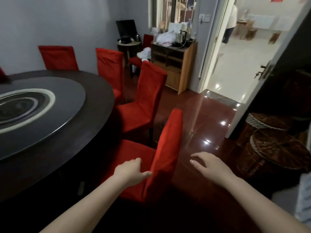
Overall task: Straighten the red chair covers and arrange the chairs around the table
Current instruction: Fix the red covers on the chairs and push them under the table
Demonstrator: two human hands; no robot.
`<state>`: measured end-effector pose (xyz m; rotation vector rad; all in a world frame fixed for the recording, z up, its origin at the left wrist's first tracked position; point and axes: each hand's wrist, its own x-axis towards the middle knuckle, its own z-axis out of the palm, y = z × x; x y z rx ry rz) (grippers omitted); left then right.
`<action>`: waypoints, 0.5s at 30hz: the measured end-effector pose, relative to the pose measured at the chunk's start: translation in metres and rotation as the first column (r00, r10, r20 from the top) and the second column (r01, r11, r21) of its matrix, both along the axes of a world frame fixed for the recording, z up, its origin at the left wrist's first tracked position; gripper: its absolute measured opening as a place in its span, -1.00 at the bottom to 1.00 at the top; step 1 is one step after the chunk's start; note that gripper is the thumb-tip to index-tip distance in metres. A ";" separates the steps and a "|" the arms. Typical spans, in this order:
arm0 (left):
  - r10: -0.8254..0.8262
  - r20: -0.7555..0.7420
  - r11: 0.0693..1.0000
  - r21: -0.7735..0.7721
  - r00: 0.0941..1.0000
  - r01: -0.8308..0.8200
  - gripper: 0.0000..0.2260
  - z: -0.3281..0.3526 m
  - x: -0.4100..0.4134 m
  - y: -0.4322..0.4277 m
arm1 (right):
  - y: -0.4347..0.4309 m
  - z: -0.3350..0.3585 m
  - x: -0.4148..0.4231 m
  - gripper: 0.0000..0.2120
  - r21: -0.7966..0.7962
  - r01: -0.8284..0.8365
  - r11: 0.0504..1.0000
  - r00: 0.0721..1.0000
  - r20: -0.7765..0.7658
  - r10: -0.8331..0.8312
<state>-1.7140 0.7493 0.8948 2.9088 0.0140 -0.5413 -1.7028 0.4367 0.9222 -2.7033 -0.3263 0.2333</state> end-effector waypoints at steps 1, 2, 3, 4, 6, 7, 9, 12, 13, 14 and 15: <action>0.011 0.003 1.000 0.009 1.000 -0.011 -0.27 0.006 0.014 0.001 | 0.005 -0.002 0.012 -0.60 0.007 -0.027 1.000 1.000 -0.004 0.027; 0.027 0.016 1.000 0.005 1.000 -0.027 -0.26 0.013 0.028 0.001 | 0.008 -0.003 0.023 -0.59 0.013 -0.046 0.999 0.999 -0.003 0.046; 0.043 0.036 0.999 -0.007 0.998 -0.043 -0.25 0.018 0.042 0.001 | 0.011 -0.003 0.035 -0.59 0.018 -0.059 0.998 0.998 -0.003 0.059; 0.054 0.054 0.998 -0.019 0.997 -0.053 -0.23 0.023 0.055 -0.002 | 0.012 -0.003 0.048 -0.59 0.019 -0.072 0.997 0.997 -0.005 0.072; 0.058 0.055 0.998 -0.038 0.997 -0.056 -0.19 0.026 0.075 -0.014 | 0.011 -0.001 0.074 -0.57 0.004 -0.100 0.995 0.995 -0.006 0.100; 0.052 0.037 0.998 -0.047 0.998 -0.050 -0.16 0.023 0.082 -0.023 | 0.009 0.000 0.086 -0.57 -0.002 -0.112 0.994 0.994 0.003 0.112; 0.035 -0.025 0.997 -0.068 0.999 -0.037 -0.13 0.014 0.094 -0.043 | 0.006 0.000 0.113 -0.58 0.016 -0.114 0.993 0.993 0.036 0.114; 0.042 -0.108 0.995 -0.081 0.993 -0.051 -0.19 0.001 0.106 -0.070 | 0.006 -0.003 0.149 -0.64 0.037 -0.145 0.989 0.986 0.089 0.141; 0.053 -0.138 0.994 -0.088 0.989 -0.065 -0.21 -0.004 0.107 -0.077 | 0.006 -0.006 0.161 -0.68 0.045 -0.169 0.985 0.979 0.122 0.162; 0.065 -0.165 0.993 -0.088 0.984 -0.081 -0.21 -0.009 0.109 -0.083 | 0.008 -0.009 0.173 -0.71 0.062 -0.201 0.978 0.968 0.164 0.189; 0.082 -0.184 0.993 -0.074 0.980 -0.097 -0.21 -0.015 0.110 -0.089 | 0.012 -0.012 0.188 -0.74 0.072 -0.242 0.968 0.953 0.205 0.223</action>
